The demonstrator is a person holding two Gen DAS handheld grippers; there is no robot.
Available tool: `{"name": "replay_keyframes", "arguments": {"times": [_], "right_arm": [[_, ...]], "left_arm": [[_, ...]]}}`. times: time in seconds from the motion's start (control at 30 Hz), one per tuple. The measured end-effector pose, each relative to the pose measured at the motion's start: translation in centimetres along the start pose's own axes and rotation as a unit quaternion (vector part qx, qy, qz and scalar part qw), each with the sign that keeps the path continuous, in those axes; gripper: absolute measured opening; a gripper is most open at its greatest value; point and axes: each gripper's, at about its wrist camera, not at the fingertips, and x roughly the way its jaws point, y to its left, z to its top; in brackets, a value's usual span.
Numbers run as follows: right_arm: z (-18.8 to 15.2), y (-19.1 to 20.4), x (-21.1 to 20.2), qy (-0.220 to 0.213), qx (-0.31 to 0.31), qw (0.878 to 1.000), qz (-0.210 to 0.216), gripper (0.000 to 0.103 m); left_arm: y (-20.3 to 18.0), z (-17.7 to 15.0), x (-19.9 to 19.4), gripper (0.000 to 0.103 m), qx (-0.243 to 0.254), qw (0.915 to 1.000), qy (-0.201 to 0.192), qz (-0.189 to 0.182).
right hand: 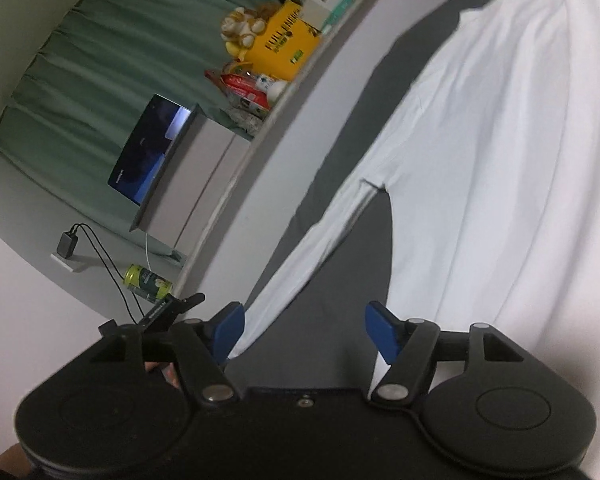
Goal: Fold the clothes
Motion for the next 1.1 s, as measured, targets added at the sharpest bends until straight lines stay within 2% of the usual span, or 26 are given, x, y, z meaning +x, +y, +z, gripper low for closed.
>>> {"name": "replay_keyframes", "arguments": {"times": [0.13, 0.27, 0.37, 0.47, 0.5, 0.6, 0.67, 0.7, 0.8, 0.87, 0.93, 0.97, 1.03, 1.1], "right_arm": [[-0.5, -1.0, 1.1, 0.028, 0.017, 0.999, 0.004, 0.066], [-1.3, -1.5, 1.2, 0.044, 0.013, 0.999, 0.009, 0.066], [-1.4, -2.0, 1.1, 0.047, 0.027, 0.998, 0.012, 0.066], [-1.6, -2.3, 1.0, 0.049, 0.039, 0.998, 0.022, 0.066], [-1.6, -2.3, 1.0, 0.049, 0.037, 0.998, 0.022, 0.066], [-1.6, -2.2, 1.0, 0.049, 0.035, 0.998, 0.025, 0.066], [-1.5, -2.3, 0.9, 0.047, 0.045, 0.997, 0.032, 0.066], [-1.4, -2.3, 0.9, 0.045, 0.052, 0.997, 0.035, 0.066], [-1.0, -2.2, 0.4, 0.034, 0.061, 0.997, 0.044, 0.066], [-0.7, -1.9, -0.1, 0.024, 0.062, 0.997, 0.05, 0.066], [-0.2, -1.4, -0.8, 0.012, 0.061, 0.996, 0.063, 0.066], [0.2, -1.2, -1.2, 0.004, 0.059, 0.996, 0.066, 0.066], [1.3, -0.7, -2.3, -0.012, 0.054, 0.996, 0.065, 0.066], [2.9, -0.8, -3.9, -0.03, 0.054, 0.996, 0.059, 0.067]], "left_arm": [[1.0, -0.5, 1.0, 0.093, 0.021, 0.9995, 0.008, 0.024], [-0.1, -0.8, 3.0, 0.092, -0.001, 0.9982, 0.031, 0.052], [0.6, -1.4, 4.2, 0.077, -0.028, 0.9953, 0.045, 0.082], [1.0, -2.1, 5.3, 0.071, -0.05, 0.9932, 0.043, 0.096], [0.8, -2.2, 5.3, 0.056, -0.044, 0.994, 0.033, 0.095], [0.0, -2.2, 5.7, 0.021, -0.04, 0.9956, 0.042, 0.074], [-0.8, -2.2, 5.9, 0.006, -0.033, 0.9966, 0.045, 0.06], [-1.3, -2.2, 5.9, 0.005, -0.027, 0.9973, 0.045, 0.052], [-3.6, -1.7, 5.4, 0.004, -0.004, 0.9997, 0.019, 0.016], [-5.7, -0.8, 4.7, 0.004, 0.003, 0.9996, 0.001, -0.026], [-9.2, 0.5, 3.5, 0.004, 0.02, 0.9955, -0.015, -0.092], [-11.6, 1.1, 2.9, 0.004, 0.027, 0.9915, -0.019, -0.125], [-16.7, 2.1, 0.9, 0.004, 0.049, 0.9761, -0.023, -0.21], [-22.0, 2.4, -1.2, 0.004, 0.083, 0.9548, -0.018, -0.285]]}}
